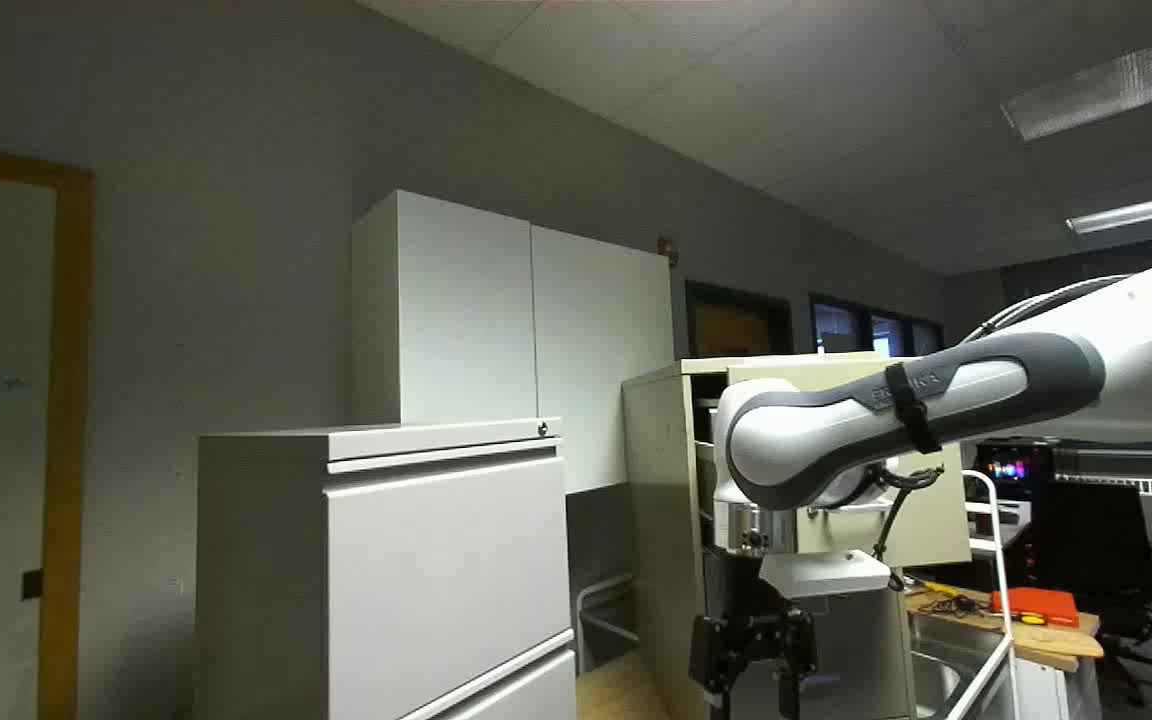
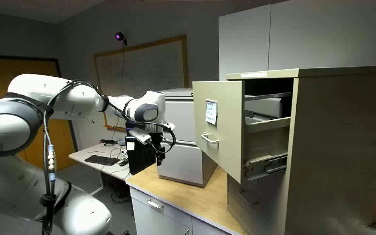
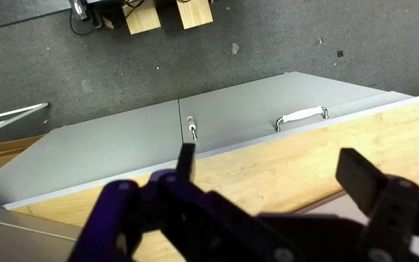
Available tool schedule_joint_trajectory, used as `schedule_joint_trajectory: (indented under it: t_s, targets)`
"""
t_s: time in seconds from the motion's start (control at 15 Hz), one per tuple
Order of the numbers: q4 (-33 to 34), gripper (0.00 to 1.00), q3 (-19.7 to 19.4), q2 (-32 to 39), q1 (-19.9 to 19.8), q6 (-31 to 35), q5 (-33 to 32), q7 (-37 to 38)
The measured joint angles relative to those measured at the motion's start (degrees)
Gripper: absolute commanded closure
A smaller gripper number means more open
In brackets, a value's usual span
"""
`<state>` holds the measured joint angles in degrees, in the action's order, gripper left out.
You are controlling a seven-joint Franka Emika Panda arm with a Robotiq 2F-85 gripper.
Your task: Close the top drawer of the file cabinet
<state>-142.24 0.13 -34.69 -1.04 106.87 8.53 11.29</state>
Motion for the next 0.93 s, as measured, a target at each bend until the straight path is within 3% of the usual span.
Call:
schedule_joint_trajectory:
  t_s: [0.67,0.73,0.8,0.93]
  targets:
    - [0.05,0.00,0.31,0.07,-0.44,1.29,-0.50,0.11]
    - [0.05,0.25,0.65,0.10,-0.92,2.47,-1.23,0.60]
    - [0.05,0.25,1.02,0.11,-1.45,3.96,-2.23,1.43]
    - [0.09,0.40,1.85,0.03,-2.68,7.29,-4.41,3.60]
